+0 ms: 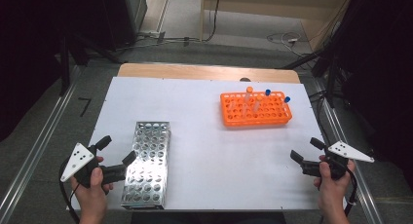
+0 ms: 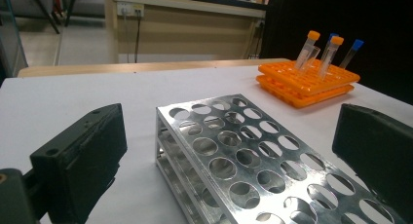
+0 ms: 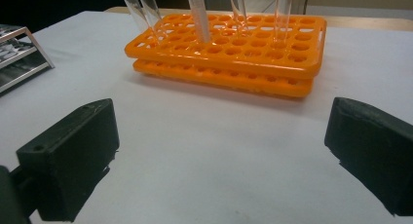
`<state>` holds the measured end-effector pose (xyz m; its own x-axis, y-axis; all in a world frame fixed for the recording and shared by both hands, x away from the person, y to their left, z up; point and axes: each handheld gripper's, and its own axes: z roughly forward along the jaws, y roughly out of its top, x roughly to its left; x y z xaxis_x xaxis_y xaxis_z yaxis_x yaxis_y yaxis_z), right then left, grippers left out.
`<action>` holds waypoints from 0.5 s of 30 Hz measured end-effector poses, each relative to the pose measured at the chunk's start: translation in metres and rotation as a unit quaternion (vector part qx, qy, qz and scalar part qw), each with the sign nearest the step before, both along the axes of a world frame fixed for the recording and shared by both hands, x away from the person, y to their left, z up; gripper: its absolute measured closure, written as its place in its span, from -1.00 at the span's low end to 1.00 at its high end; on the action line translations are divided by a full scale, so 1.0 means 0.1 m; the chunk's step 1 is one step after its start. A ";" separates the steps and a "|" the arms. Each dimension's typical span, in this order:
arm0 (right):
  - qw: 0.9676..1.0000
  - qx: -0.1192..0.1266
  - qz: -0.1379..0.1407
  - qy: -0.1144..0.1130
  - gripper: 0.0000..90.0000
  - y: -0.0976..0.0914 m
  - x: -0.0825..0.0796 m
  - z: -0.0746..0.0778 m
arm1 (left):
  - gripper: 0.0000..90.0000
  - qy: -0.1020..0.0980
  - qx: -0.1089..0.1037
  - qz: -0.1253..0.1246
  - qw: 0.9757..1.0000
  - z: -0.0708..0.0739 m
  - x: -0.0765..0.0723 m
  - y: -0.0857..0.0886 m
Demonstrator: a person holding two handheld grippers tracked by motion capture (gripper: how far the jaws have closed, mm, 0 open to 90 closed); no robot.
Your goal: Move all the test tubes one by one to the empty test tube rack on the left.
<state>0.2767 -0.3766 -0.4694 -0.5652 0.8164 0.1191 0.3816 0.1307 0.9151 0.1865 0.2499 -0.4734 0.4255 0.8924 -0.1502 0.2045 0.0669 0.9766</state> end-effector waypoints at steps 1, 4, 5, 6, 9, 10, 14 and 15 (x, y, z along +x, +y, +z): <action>1.000 0.000 0.001 0.001 -1.00 0.00 0.00 0.00 | -1.00 0.000 0.001 0.000 1.000 0.00 0.00 -0.01; 1.000 -0.004 0.002 0.001 -1.00 0.02 0.00 -0.01 | -1.00 -0.001 0.002 -0.003 1.000 0.01 0.00 -0.02; 1.000 -0.004 0.003 0.001 -1.00 0.02 0.00 0.00 | -1.00 -0.001 0.002 -0.003 1.000 0.01 0.00 -0.02; 1.000 -0.005 0.003 0.001 -1.00 0.03 -0.01 0.00 | -1.00 -0.002 0.002 -0.004 1.000 0.02 0.01 -0.02; 1.000 -0.003 0.001 0.002 -1.00 0.04 -0.01 0.02 | -1.00 -0.004 0.000 -0.004 1.000 0.03 0.01 -0.04; 1.000 -0.001 -0.002 0.004 -1.00 0.04 -0.02 0.03 | -1.00 -0.005 -0.001 -0.007 1.000 0.04 0.01 -0.04; 1.000 0.003 -0.019 -0.004 -0.86 0.08 0.01 0.10 | -1.00 -0.009 0.002 -0.010 1.000 0.07 0.02 -0.07; 1.000 0.003 -0.022 -0.001 -0.83 0.10 0.02 0.13 | -1.00 -0.009 0.004 -0.011 1.000 0.07 0.02 -0.07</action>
